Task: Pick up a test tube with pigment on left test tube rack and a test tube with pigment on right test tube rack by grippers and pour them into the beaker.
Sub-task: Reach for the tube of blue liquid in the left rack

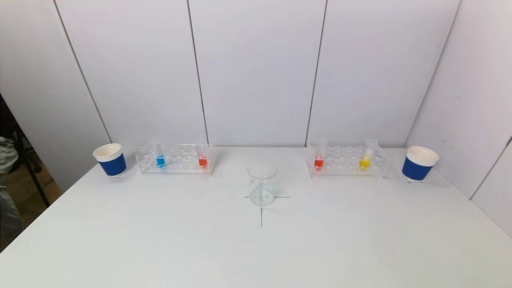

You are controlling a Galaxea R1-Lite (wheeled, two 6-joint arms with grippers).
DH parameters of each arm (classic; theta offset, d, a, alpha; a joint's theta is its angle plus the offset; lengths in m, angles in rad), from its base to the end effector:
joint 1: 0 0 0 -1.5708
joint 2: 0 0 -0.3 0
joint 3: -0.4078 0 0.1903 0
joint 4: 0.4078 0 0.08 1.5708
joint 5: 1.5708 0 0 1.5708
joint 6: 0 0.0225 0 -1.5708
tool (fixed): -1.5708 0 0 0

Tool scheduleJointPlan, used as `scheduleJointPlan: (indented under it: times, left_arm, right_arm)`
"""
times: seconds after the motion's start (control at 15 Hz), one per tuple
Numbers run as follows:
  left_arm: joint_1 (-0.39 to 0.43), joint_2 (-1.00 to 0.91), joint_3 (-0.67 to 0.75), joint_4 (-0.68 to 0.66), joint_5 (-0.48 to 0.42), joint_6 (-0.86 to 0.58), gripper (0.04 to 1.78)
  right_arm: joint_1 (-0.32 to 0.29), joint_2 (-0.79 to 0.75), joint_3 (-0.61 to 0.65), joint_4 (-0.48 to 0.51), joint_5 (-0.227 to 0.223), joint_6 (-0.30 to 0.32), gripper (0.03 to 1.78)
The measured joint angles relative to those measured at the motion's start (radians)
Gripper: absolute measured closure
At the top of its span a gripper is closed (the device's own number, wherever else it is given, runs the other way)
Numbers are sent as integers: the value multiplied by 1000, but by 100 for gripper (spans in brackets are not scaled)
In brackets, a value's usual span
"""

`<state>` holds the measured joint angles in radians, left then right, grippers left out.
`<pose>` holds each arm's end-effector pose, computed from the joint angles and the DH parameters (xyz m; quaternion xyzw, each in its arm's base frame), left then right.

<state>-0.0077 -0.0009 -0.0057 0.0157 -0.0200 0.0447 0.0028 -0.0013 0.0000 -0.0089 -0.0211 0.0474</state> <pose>-0.0233 -0.0003 0.0754 0.0223 0.0042 -0.0139 0.9996 -0.0229 -0.0005 0.0764 0.0238 -0.0053 -0.0090 0.9997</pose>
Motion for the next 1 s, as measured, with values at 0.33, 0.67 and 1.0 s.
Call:
scheduleJointPlan:
  times: [0.33,0.67,1.0]
  left_arm:
    - [0,1,-108,54,-11,28,6]
    - [0,51,-318,171,-49,33,6]
    - [0,230,-492,169,-44,32,6]
  right_arm:
    - [0,0,0,0,0,0,4]
    - [0,0,0,0,0,0,4]
    - [0,0,0,0,0,0,4]
